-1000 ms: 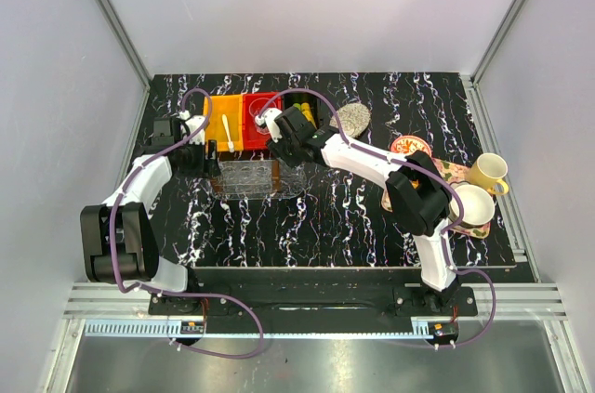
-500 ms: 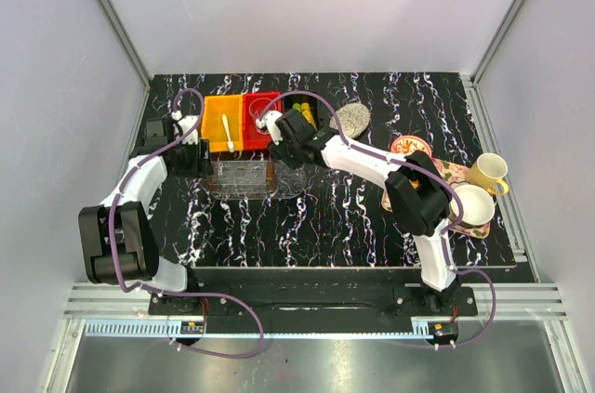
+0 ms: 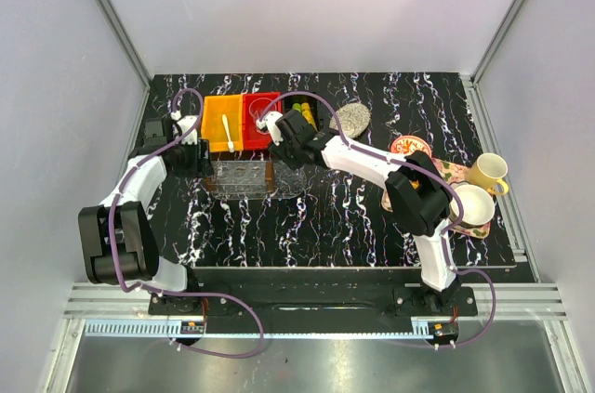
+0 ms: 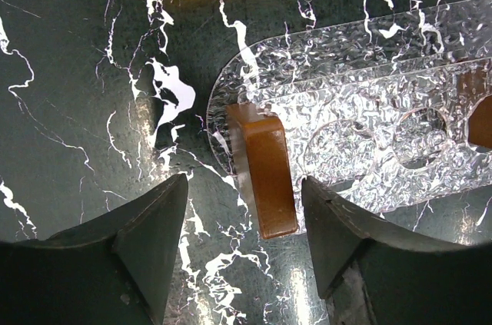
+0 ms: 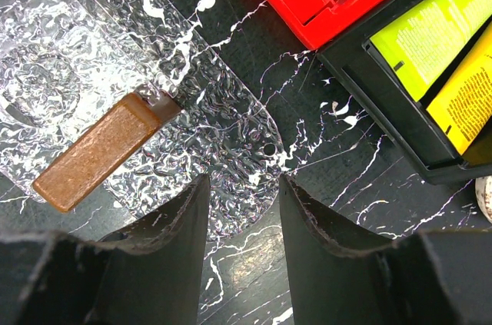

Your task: Prepare toiletry sets of a toothbrush and toothpaste on the tray

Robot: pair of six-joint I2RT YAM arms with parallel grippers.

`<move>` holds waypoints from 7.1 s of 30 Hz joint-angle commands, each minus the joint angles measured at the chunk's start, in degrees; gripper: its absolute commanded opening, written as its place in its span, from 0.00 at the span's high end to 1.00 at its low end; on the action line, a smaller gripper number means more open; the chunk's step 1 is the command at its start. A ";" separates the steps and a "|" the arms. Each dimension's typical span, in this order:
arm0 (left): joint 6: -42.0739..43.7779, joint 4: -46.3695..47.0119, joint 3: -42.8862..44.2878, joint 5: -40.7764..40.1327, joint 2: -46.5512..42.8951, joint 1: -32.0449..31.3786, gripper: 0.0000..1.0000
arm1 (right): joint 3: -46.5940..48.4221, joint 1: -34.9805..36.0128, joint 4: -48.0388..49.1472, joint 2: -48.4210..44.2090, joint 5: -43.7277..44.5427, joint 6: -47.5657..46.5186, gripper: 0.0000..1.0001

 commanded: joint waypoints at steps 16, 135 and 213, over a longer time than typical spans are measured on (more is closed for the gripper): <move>0.90 -2.55 9.75 9.82 -5.17 -0.54 0.27 | 0.00 -1.11 -0.02 -5.86 2.09 -0.02 0.53; 37.74 -21.35 63.91 -3.19 32.71 -26.64 1.00 | -10.73 -20.62 -8.72 -17.38 -8.99 -0.64 0.20; 16.03 -12.66 28.84 -3.98 19.17 -44.05 1.00 | -11.43 -29.94 -8.90 -17.21 -10.30 -0.73 0.21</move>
